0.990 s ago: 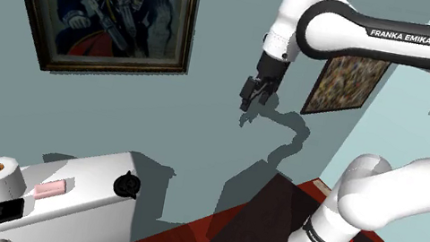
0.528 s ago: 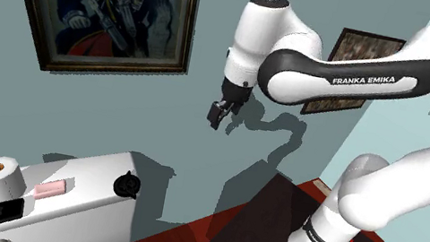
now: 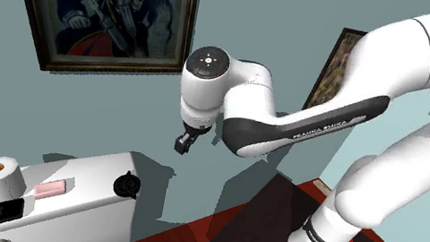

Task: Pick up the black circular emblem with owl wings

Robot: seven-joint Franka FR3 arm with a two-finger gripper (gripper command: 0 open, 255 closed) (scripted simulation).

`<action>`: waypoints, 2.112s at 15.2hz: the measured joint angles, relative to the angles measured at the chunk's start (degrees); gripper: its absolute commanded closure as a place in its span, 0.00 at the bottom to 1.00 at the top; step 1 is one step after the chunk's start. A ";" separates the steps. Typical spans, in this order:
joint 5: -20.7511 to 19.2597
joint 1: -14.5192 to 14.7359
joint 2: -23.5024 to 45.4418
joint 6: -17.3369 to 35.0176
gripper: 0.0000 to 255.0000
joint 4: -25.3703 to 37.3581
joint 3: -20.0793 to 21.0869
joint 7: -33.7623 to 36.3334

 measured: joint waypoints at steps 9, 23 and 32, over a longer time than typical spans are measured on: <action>-36.84 3.69 32.55 -15.38 0.00 12.94 9.45 25.28; -68.19 30.22 72.67 -36.48 0.00 39.43 -9.18 28.83; -76.78 37.39 89.30 -38.55 0.00 55.15 -16.82 25.06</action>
